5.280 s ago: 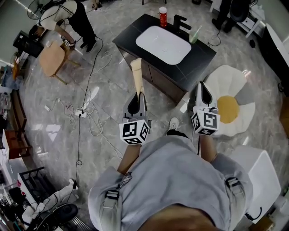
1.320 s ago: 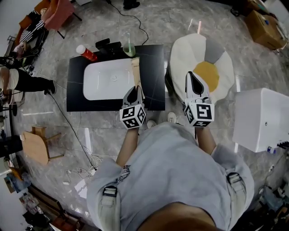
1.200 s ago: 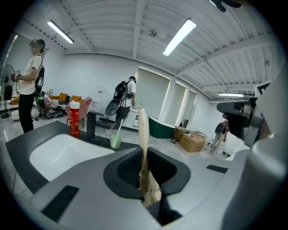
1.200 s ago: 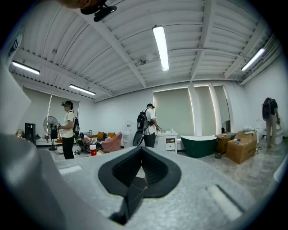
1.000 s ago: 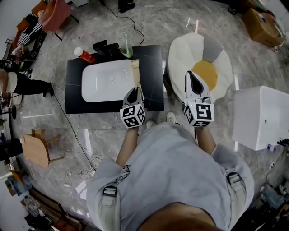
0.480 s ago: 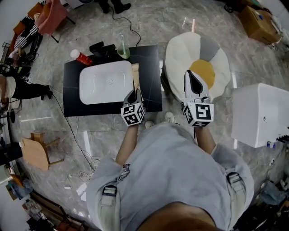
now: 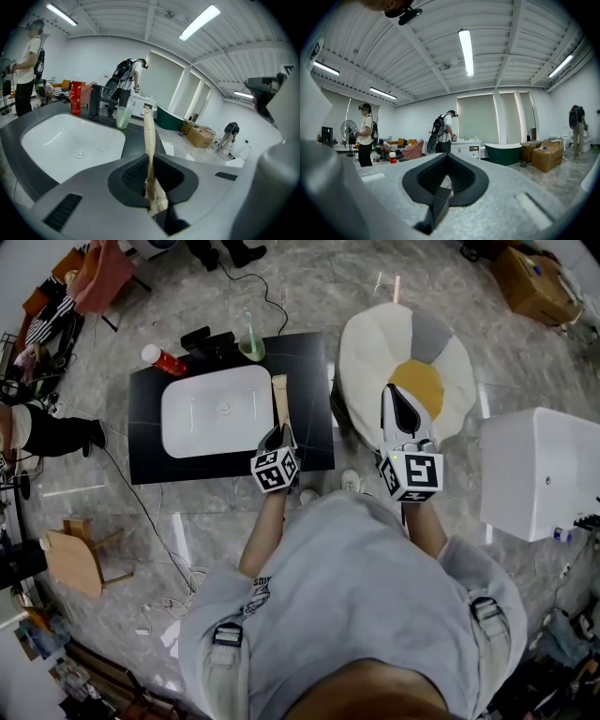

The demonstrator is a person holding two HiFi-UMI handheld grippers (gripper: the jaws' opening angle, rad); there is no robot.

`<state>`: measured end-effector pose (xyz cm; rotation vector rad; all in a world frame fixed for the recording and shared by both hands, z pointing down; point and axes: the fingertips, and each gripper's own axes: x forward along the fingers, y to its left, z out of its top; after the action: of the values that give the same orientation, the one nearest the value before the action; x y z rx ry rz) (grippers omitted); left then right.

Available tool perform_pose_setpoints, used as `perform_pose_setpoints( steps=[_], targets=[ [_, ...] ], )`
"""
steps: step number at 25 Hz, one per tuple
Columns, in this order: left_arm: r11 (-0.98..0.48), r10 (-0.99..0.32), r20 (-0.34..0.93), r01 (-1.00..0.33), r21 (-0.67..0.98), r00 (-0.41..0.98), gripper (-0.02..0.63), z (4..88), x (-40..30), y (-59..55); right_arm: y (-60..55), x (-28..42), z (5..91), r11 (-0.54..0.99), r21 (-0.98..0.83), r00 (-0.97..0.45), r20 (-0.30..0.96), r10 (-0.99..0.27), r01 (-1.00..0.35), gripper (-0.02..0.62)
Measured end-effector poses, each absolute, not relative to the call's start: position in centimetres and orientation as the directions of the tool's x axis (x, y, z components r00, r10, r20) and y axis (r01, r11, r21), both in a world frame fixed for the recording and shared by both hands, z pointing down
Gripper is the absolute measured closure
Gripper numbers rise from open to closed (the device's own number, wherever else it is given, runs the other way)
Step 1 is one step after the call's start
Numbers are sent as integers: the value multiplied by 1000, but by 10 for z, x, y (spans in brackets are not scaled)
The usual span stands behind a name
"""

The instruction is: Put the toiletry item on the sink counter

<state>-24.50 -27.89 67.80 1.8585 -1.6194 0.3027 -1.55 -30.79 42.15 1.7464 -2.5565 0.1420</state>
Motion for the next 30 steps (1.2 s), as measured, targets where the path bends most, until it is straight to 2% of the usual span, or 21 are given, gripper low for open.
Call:
perform_pose_setpoints(
  steps=[30],
  targets=[
    [-56, -678, 689, -952, 299, 257, 574, 749, -220, -280, -307, -4, 429, 348, -34, -350, 115, -930, -937, 591]
  ],
)
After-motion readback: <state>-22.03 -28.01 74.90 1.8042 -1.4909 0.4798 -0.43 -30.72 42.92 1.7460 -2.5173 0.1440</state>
